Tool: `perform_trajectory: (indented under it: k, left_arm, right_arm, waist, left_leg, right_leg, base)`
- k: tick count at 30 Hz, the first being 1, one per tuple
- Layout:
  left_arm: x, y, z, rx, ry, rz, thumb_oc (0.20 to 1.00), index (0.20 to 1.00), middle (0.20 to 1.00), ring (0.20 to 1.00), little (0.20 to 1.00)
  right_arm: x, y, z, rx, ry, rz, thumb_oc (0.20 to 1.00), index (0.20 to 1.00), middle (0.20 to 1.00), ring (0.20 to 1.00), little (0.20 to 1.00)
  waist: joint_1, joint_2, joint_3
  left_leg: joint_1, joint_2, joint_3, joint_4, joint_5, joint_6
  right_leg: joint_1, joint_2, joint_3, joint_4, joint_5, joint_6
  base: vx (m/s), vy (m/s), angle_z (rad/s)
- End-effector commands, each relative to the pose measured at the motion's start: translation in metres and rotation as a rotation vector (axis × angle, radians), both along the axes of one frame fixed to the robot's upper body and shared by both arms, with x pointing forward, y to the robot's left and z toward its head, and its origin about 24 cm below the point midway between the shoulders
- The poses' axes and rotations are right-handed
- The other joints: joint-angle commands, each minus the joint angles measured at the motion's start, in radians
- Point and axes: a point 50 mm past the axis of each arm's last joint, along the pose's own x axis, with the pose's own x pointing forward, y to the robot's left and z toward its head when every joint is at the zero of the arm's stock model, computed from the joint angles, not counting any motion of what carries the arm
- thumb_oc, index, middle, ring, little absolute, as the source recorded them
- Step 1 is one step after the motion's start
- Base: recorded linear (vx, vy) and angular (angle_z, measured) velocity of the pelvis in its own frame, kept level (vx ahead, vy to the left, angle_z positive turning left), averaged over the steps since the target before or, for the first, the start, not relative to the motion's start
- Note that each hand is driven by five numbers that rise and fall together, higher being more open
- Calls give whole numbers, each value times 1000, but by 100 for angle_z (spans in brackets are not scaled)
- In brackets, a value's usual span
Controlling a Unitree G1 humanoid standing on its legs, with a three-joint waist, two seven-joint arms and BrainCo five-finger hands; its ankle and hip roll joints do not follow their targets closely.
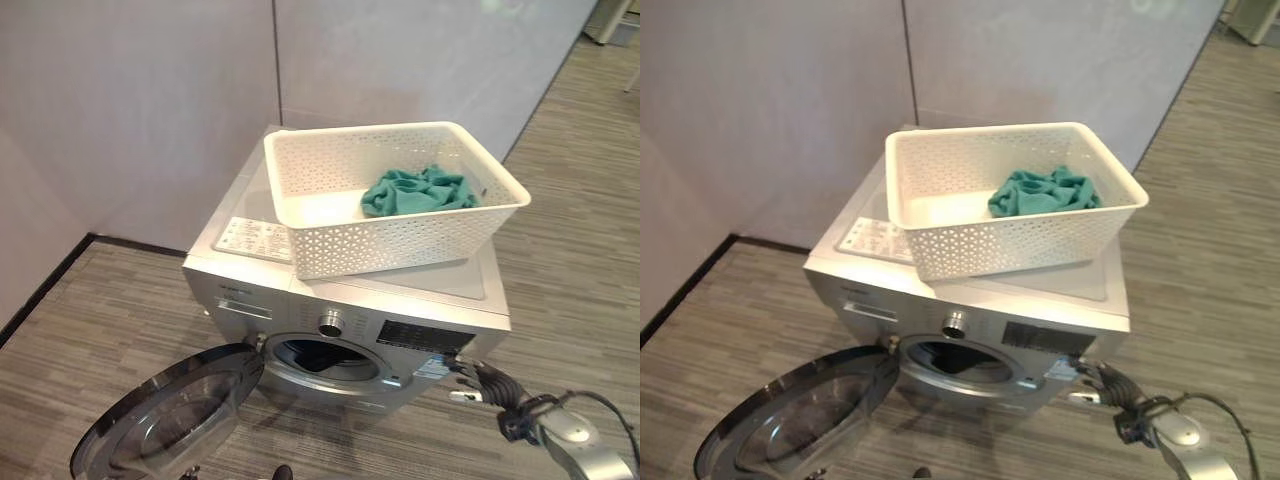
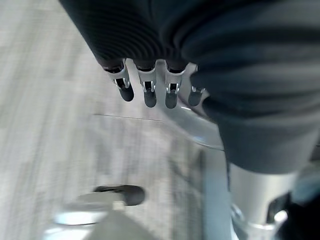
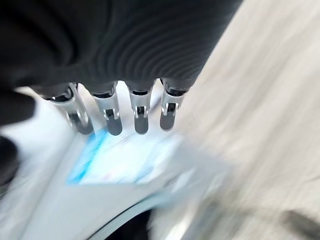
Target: Grab the laundry basket,head to the washer,open it,put in the laundry and shut it.
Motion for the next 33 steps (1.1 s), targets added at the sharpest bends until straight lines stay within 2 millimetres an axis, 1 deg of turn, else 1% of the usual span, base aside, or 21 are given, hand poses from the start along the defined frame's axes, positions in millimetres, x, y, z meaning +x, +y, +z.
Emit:
perform_trajectory:
  k: [1,6,7,8,10,11,12,13,14,17,18,19,20,23,24,26,29,30,31,32,33]
  left_arm:
    - [3,1,0,11,27,-22,1000,1000,1000,1000,1000]
    - [4,-2,-1,11,33,-47,1000,1000,1000,1000,1000]
    - [4,-4,-1,4,30,-40,1000,1000,1000,1000,1000]
    - [4,-4,-1,4,30,-41,1000,1000,1000,1000,1000]
    - [3,-8,-2,-4,31,-39,1000,1000,1000,1000,1000]
    - [0,-14,-4,-16,39,-52,1000,1000,1000,1000,1000]
    - [-2,-19,-6,-26,51,-67,1000,1000,1000,1000,1000]
    - [-1,-19,-6,-26,50,-68,1000,1000,1000,1000,1000]
    - [-7,-25,-8,-34,75,-91,1000,1000,1000,1000,1000]
    - [-14,-24,-9,-30,110,-97,1000,1000,1000,1000,1000]
    - [-13,-24,-9,-31,108,-97,1000,1000,1000,1000,1000]
    - [-22,-19,-10,-24,138,-95,1000,1000,1000,1000,1000]
    - [-28,-18,-10,-23,158,-108,1000,1000,1000,1000,1000]
    - [-40,-8,-9,-8,191,-85,1000,1000,1000,1000,1000]
    - [-43,-7,-9,-9,197,-76,1000,1000,1000,1000,1000]
    - [-53,-4,-9,-17,218,-46,1000,1000,1000,1000,1000]
    - [-66,-5,-10,-52,241,4,1000,1000,1000,1000,1000]
    - [-72,-4,-10,-64,256,16,1000,1000,1000,1000,1000]
    - [-73,-7,-11,-75,261,23,1000,1000,1000,1000,1000]
    - [-70,-6,-10,-76,262,14,1000,1000,1000,1000,1000]
    - [-68,-6,-11,-79,266,-3,1000,1000,1000,1000,1000]
  right_arm:
    - [17,-3,34,87,-214,-81,1000,1000,1000,1000,1000]
    - [10,-20,53,85,-345,-209,1000,1000,1000,1000,1000]
    - [13,-25,72,81,-461,-247,1000,1000,1000,1000,1000]
    - [12,-25,72,80,-461,-248,1000,1000,1000,1000,1000]
    - [17,-26,90,88,-587,-283,1000,1000,1000,1000,1000]
    - [22,-31,115,40,-735,-320,1000,1000,1000,1000,1000]
    - [27,-35,127,25,-823,-365,1000,1000,1000,1000,1000]
    - [27,-35,128,23,-824,-366,1000,1000,1000,1000,1000]
    - [35,-36,149,14,-964,-412,1000,1000,1000,1000,1000]
    - [43,-38,182,-49,-1130,-432,1000,1000,1000,1000,1000]
    - [43,-38,183,-51,-1132,-433,1000,1000,1000,1000,1000]
    - [46,-38,219,-151,-1256,-382,1000,1000,1000,1000,1000]
    - [48,-36,243,-200,-1345,-358,1000,1000,1000,1000,1000]
    - [60,-18,302,-248,-1564,-245,1000,1000,1000,1000,1000]
    - [65,-10,311,-216,-1598,-208,1000,1000,1000,1000,1000]
    - [84,8,327,-215,-1597,-98,1000,1000,1000,1000,1000]
    - [108,27,332,-292,-1473,59,1000,1000,1000,1000,1000]
    - [119,24,336,-472,-1358,115,1000,1000,1000,1000,1000]
    - [124,22,341,-553,-1325,126,1000,1000,1000,1000,1000]
    - [128,10,351,-776,-1227,118,1000,1000,1000,1000,1000]
    - [131,4,352,-906,-1149,126,1000,1000,1000,1000,1000]
  waist:
    - [25,-53,-8]
    - [2,-52,-12]
    - [-4,-51,-14]
    - [-3,-51,-14]
    - [-3,-48,-16]
    - [2,-44,-19]
    - [5,-42,-23]
    - [5,-41,-21]
    - [17,-37,-27]
    - [37,-34,-33]
    - [36,-34,-30]
    - [52,-33,-39]
    - [65,-31,-46]
    - [117,-31,-69]
    - [126,-32,-71]
    - [169,-43,-77]
    - [196,-60,-74]
    - [211,-78,-69]
    - [211,-80,-65]
    - [225,-96,-56]
    - [232,-103,-48]
  left_leg:
    - [-35,33,-39,1,15,-6]
    - [-33,24,-36,1,13,-2]
    - [-34,21,-35,1,11,2]
    - [-34,21,-35,1,11,3]
    - [-35,16,-38,1,10,6]
    - [-36,12,-46,1,8,11]
    - [-37,10,-51,1,6,14]
    - [-37,10,-52,1,6,14]
    - [-39,5,-63,1,4,20]
    - [-41,-2,-82,1,6,25]
    - [-47,-5,-84,1,17,25]
    - [-41,-7,-98,1,8,28]
    - [-44,-13,-111,1,8,31]
    - [-53,-21,-140,1,11,34]
    - [-54,-25,-149,1,13,35]
    - [-63,-33,-173,1,20,34]
    - [-74,-40,-196,1,31,31]
    - [-80,-42,-208,1,37,28]
    - [-84,-42,-214,1,41,26]
    - [-92,-45,-231,1,47,25]
    - [-90,-42,-239,1,43,23]
  right_leg:
    - [-67,-35,-11,6,110,45]
    - [-67,-41,-8,6,114,49]
    - [-68,-46,-8,6,116,51]
    - [-68,-46,-8,6,116,51]
    - [-68,-50,-12,6,117,53]
    - [-66,-53,-17,6,116,54]
    - [-66,-54,-20,6,116,54]
    - [-65,-54,-21,6,115,54]
    - [-61,-57,-31,6,113,52]
    - [-49,-57,-47,6,108,49]
    - [-54,-60,-49,6,118,49]
    - [-44,-58,-56,6,106,45]
    - [-40,-63,-67,6,105,44]
    - [-31,-71,-99,6,100,47]
    - [-30,-74,-108,6,101,47]
    - [-21,-78,-132,6,100,47]
    - [-12,-78,-163,6,100,45]
    - [-9,-76,-177,6,101,46]
    - [-8,-75,-185,6,102,47]
    - [-4,-69,-203,6,103,47]
    - [3,-64,-214,6,100,46]
  base:
    - [-35,11,-10]
    - [-28,17,-7]
    - [-31,27,0]
    - [0,0,0]
    - [-5,15,-2]
    - [-5,36,0]
    - [-1,30,2]
    - [19,40,6]
    - [28,36,7]
    - [18,30,13]
    - [24,16,35]
    - [22,21,41]
    - [26,27,39]
    - [40,28,35]
    - [33,21,25]
    - [18,17,30]
    - [-7,-3,44]
    - [-19,-17,48]
    - [-35,-14,41]
    - [-31,-24,49]
    - [-46,-14,32]
